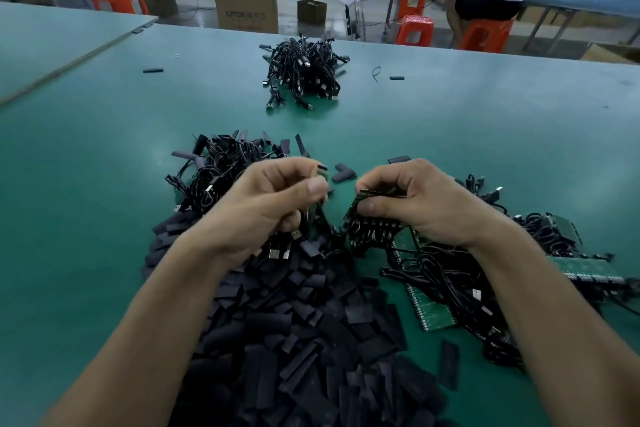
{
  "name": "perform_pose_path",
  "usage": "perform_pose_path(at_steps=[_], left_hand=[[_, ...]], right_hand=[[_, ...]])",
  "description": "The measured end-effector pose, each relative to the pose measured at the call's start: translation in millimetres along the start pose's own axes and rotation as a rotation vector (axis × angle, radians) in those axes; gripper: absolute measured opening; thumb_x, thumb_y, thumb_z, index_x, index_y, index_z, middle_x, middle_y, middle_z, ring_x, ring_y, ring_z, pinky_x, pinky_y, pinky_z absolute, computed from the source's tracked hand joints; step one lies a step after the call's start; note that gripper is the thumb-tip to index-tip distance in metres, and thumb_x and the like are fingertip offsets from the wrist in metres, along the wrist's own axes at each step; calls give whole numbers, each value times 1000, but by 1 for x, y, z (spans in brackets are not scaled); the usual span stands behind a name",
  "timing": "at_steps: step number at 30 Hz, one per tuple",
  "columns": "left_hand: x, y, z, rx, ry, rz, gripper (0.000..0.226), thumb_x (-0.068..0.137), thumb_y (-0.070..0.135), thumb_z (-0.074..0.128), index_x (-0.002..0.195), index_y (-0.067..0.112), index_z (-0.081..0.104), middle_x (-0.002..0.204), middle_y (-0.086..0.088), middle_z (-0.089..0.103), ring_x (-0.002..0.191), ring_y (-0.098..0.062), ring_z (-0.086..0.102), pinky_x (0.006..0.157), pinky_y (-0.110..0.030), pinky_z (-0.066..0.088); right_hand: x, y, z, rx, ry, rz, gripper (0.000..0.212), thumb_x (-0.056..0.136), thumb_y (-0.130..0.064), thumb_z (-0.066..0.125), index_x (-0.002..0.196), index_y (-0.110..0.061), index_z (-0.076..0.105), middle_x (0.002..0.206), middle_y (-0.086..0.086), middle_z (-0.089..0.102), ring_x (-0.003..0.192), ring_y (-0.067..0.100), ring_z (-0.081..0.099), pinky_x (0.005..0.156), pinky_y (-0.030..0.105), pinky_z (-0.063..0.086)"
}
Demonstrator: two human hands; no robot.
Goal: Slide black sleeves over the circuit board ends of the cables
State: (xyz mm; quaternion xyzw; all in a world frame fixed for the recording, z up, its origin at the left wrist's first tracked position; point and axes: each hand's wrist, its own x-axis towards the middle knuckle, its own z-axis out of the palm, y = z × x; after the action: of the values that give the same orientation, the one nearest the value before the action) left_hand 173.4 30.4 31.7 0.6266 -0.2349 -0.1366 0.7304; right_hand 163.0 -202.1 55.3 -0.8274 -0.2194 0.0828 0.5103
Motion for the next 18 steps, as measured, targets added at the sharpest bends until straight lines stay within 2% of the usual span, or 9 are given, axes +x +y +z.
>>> perform_pose_path(at_steps=[2, 4, 8, 9, 13, 18], left_hand=[[0, 5, -5, -97, 43, 36, 20, 73, 38, 86, 76, 26, 71, 78, 1, 58, 59, -1, 47, 55, -15, 44], [0, 6, -7, -191, 122, 77, 26, 68, 43, 88, 81, 27, 72, 83, 4, 66, 70, -4, 57, 66, -20, 51], [3, 4, -1, -343, 201, 163, 2, 89, 29, 66, 88, 30, 67, 96, 1, 73, 95, -18, 68, 90, -40, 57], [4, 4, 1, -377, 221, 180, 6, 92, 27, 60, 89, 30, 65, 97, 0, 73, 98, -21, 69, 92, -45, 56], [6, 3, 3, -430, 384, 246, 12, 103, 19, 48, 94, 25, 53, 88, 0, 70, 95, -22, 68, 89, -46, 56], [8, 2, 0, -416, 665, 240, 14, 106, 18, 47, 93, 24, 49, 84, -1, 69, 82, -20, 68, 74, -37, 59]], right_hand=[[0, 3, -3, -48, 164, 11, 4, 85, -24, 74, 85, -27, 71, 78, -5, 71, 73, 2, 62, 74, 16, 50], [3, 6, -3, -119, 402, 35, 12, 87, -20, 76, 82, -30, 70, 76, -4, 71, 68, 1, 62, 70, 16, 51], [8, 4, -7, -279, 819, 110, 26, 85, -24, 79, 71, -38, 62, 63, -20, 64, 61, -9, 61, 62, 8, 46], [9, 2, -7, -328, 882, 128, 26, 86, -26, 78, 70, -38, 60, 66, -22, 62, 64, -8, 61, 62, 9, 45], [11, 0, -5, -487, 942, 193, 11, 91, -30, 72, 85, -29, 63, 72, -16, 59, 73, 11, 62, 69, 28, 47], [11, 1, 0, -495, 803, 206, 9, 91, -28, 71, 87, -28, 63, 81, -7, 66, 80, 16, 63, 74, 29, 47]])
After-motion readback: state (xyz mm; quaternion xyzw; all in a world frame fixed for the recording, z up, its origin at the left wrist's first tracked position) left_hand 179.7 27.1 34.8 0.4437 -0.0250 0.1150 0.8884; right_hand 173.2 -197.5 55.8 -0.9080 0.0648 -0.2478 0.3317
